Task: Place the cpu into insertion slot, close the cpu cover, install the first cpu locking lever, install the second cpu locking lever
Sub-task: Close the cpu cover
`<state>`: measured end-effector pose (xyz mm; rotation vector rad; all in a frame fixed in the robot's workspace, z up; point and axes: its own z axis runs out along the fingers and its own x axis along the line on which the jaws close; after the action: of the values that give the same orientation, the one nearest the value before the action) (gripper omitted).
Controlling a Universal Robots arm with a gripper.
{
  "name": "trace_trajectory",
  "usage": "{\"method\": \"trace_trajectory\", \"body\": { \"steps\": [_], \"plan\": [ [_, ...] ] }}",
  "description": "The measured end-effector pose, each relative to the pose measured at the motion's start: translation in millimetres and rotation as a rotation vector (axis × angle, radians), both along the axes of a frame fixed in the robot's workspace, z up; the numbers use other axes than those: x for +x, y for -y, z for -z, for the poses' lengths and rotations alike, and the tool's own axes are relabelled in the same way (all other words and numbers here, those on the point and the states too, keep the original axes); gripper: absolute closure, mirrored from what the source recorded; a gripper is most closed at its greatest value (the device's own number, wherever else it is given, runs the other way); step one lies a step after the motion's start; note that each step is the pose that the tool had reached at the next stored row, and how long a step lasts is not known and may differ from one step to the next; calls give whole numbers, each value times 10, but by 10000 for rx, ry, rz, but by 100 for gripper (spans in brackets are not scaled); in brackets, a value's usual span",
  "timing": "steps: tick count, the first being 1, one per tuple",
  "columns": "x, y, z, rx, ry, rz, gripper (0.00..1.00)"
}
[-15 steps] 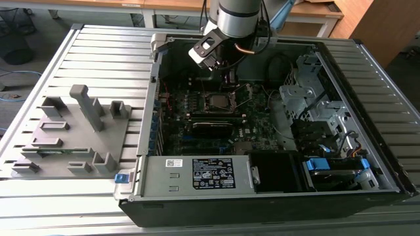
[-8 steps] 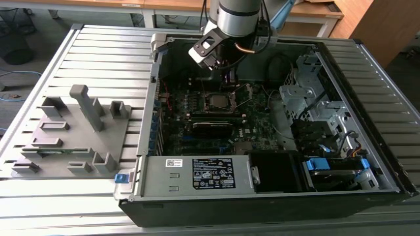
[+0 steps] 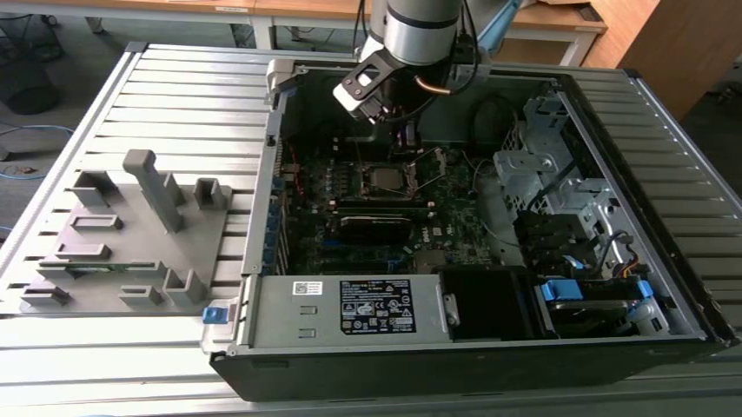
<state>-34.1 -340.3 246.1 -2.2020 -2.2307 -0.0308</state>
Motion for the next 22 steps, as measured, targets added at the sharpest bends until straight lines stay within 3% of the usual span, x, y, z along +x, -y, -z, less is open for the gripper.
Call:
{"method": "trace_trajectory", "body": {
  "steps": [7, 22],
  "plan": [
    [35, 0, -8, -3, 0, 1, 89],
    [35, 0, -162, 1, 1, 1, 89]
  ]
}}
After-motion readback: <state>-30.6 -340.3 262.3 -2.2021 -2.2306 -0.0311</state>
